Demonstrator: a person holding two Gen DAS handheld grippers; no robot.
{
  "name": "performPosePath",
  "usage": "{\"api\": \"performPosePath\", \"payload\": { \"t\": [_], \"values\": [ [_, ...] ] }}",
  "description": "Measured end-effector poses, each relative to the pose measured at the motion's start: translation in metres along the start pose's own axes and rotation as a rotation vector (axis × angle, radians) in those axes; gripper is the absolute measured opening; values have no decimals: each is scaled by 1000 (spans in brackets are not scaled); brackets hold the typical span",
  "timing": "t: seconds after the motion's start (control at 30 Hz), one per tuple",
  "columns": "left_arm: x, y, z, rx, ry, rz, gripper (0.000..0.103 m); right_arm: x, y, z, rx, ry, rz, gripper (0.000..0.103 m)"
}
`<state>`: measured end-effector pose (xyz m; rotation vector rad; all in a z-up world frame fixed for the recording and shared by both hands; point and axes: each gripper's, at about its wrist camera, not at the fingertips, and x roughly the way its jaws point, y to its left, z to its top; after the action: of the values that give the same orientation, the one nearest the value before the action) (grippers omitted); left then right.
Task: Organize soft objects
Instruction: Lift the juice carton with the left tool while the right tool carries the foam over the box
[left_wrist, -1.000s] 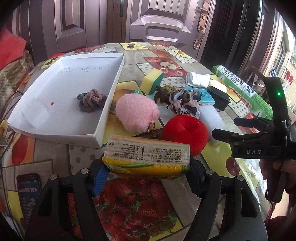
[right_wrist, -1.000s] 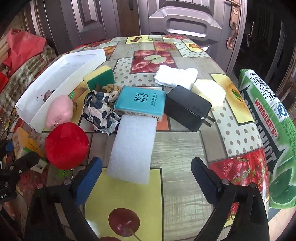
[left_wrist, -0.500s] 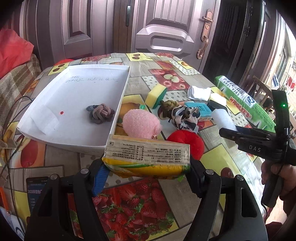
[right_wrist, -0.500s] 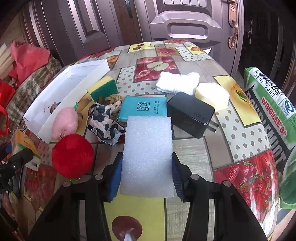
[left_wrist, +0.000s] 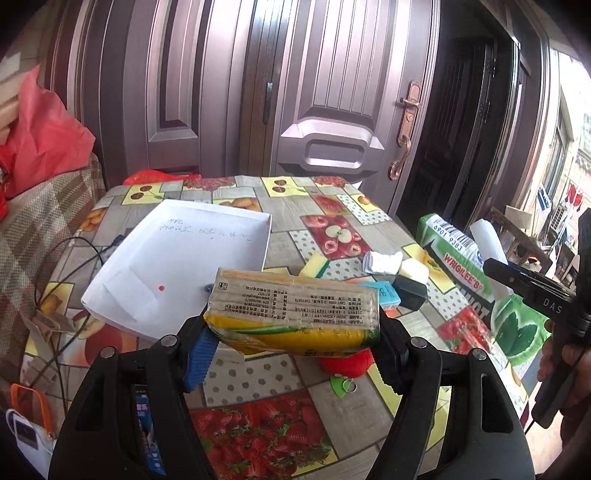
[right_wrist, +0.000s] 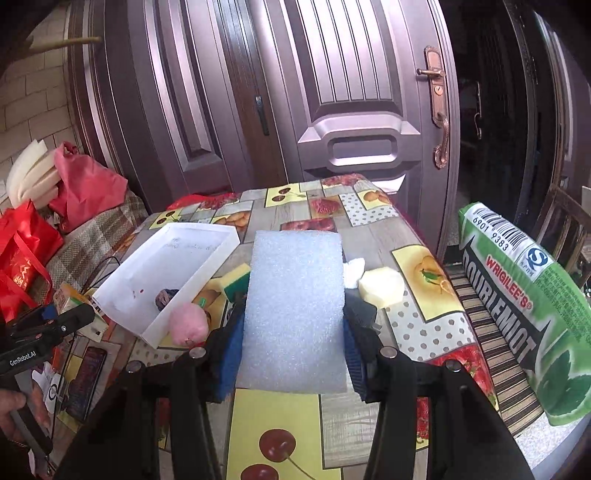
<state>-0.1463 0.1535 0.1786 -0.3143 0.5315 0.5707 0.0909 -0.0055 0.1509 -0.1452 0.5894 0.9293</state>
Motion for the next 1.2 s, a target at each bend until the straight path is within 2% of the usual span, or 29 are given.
{"api": "performPosePath", "payload": {
  "t": [0.27, 0.43, 0.7, 1.2],
  "values": [
    [-84, 21, 65, 14, -212, 54, 73, -65, 17, 72, 5, -273, 81, 49],
    [-123, 41, 78, -22, -297, 75, 73, -90, 31, 96, 15, -389, 144, 49],
    [-129, 61, 80, -48, -309, 83, 73, -85, 62, 102, -8, -412, 216, 49],
    [-119, 88, 70, -147, -309, 88, 73, -66, 105, 110, -88, -360, 273, 49]
  ]
}}
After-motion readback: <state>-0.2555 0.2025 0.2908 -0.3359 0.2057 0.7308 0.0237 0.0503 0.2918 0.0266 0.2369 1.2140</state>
